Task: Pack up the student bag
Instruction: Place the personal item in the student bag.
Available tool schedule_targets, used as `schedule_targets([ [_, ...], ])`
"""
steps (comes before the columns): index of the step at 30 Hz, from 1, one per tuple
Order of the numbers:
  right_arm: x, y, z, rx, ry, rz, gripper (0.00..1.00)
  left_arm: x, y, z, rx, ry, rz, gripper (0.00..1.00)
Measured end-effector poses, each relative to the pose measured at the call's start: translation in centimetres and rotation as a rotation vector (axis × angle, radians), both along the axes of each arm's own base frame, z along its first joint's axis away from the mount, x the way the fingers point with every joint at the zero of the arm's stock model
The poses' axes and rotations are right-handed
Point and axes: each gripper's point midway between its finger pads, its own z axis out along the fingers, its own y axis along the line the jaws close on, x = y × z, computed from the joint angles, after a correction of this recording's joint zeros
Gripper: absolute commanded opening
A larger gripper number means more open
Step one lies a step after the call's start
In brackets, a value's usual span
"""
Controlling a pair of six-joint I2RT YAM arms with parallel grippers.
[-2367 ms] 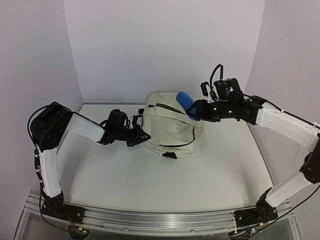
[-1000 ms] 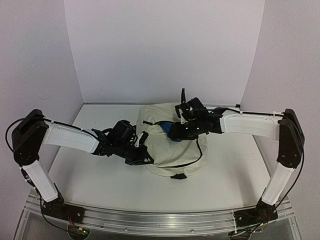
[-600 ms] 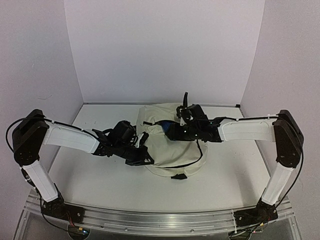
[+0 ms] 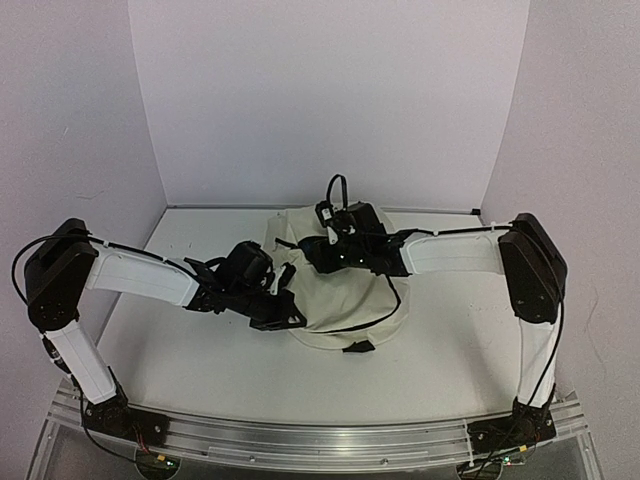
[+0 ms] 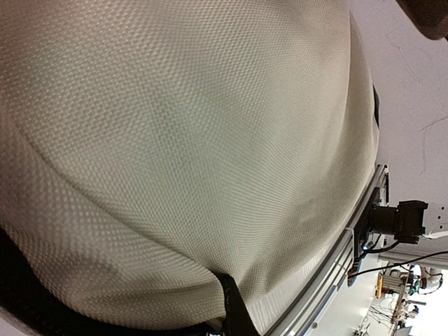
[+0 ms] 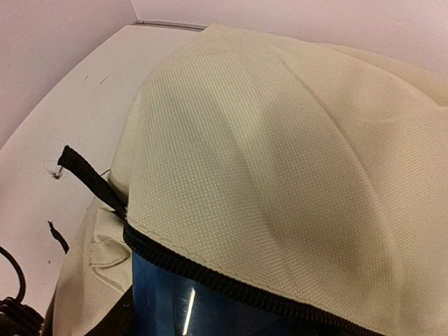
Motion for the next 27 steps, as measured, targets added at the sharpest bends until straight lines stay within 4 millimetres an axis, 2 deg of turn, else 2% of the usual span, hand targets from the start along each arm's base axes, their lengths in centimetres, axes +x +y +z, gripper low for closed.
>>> schedule_targets([
  [5, 1.0, -0.2, 0.1, -0.115, -0.119, -0.001, 0.7, 0.2, 0.1, -0.1, 0.005, 0.002, 0.019, 0.0],
  [11, 2.6, -1.7, 1.0, -0.182, -0.213, -0.062, 0.87, 0.0, 0.2, 0.0, 0.016, 0.013, 0.038, 0.0],
  [14, 1.9, -2.8, 1.6, -0.174, -0.22, -0.064, 0.92, -0.2, 0.5, 0.2, 0.027, 0.021, 0.057, 0.0],
  [17, 0.4, -3.9, 3.3, -0.134, -0.212, -0.063, 0.97, -0.4, 0.9, 0.3, 0.038, 0.03, 0.072, 0.0],
  [21, -1.8, -5.1, 6.8, -0.032, -0.206, -0.043, 0.98, -0.9, 1.3, 0.0, 0.057, 0.045, 0.076, 0.0],
  [23, -2.5, -5.4, 8.5, 0.026, -0.202, -0.04, 0.96, -1.0, 1.5, -0.1, 0.065, 0.05, 0.076, 0.0],
  [25, -3.0, -5.4, 9.5, 0.073, -0.187, -0.043, 0.89, -1.0, 1.5, -0.2, 0.066, 0.05, 0.076, 0.0],
  [27, -3.4, -5.4, 9.6, 0.107, -0.157, -0.048, 0.82, -1.0, 1.5, -0.2, 0.066, 0.049, 0.077, 0.0],
])
